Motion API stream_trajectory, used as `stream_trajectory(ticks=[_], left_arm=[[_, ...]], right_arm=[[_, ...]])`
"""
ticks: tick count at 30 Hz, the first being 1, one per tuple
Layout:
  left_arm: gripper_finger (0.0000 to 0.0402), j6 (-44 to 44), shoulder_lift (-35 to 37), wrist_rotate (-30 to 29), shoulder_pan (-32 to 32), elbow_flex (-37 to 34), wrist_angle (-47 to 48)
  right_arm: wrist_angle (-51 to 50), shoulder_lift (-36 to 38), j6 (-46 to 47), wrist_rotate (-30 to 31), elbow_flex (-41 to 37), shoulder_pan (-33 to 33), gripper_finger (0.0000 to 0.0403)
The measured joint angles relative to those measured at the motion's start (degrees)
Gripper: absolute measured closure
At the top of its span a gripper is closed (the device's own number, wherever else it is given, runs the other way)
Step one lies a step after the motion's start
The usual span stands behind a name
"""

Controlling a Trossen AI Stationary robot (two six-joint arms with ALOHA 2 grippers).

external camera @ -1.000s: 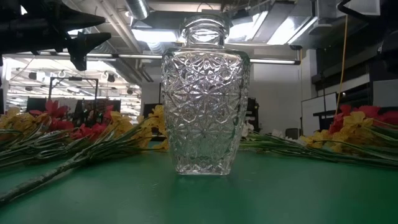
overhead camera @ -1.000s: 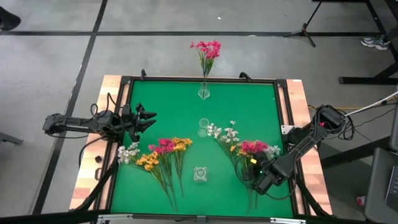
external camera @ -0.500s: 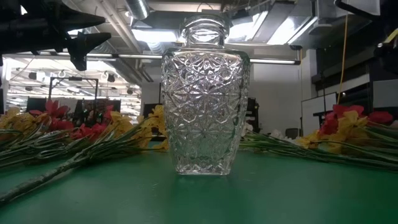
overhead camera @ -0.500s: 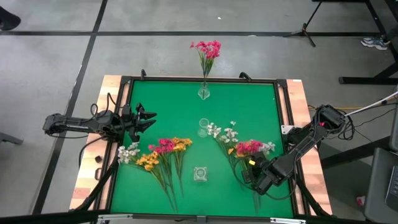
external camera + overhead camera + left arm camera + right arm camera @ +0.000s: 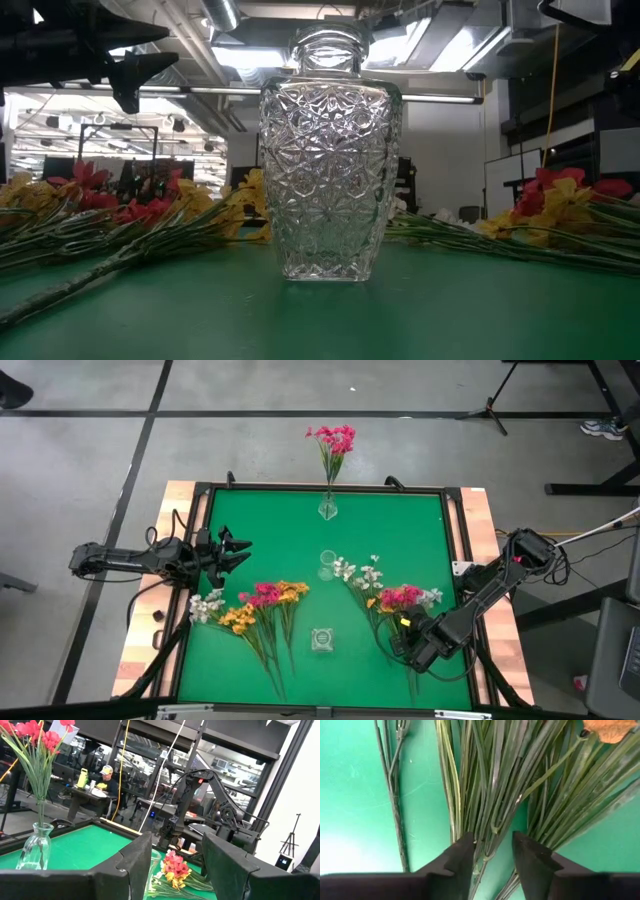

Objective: Sort flowers into vase by color
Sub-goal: Put the right pink flowers into the top transparent vase

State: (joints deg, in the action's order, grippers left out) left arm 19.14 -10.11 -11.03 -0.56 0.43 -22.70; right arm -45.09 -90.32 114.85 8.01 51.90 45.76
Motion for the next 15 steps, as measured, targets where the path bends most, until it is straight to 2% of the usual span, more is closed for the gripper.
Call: stream_trajectory(ticks=[6, 11, 15], left_arm=[[0.0230, 0.00, 0.02, 0.00, 0.00, 0.00, 0.00], [0.0230, 0.00, 0.00, 0.00, -0.01, 0.00, 0.00], [0.0230, 0.00, 0.01, 0.00, -0.02, 0.00, 0.00]], right_arm=[[-0.02, 0.00, 0.05, 0.49, 0.00, -0.02, 0.0323], [-0.06, 0.00, 0.15, 0.53, 0.00, -0.02, 0.0390], [-0.08, 0.00, 0.24, 1.10, 0.04, -0.02, 0.0392]])
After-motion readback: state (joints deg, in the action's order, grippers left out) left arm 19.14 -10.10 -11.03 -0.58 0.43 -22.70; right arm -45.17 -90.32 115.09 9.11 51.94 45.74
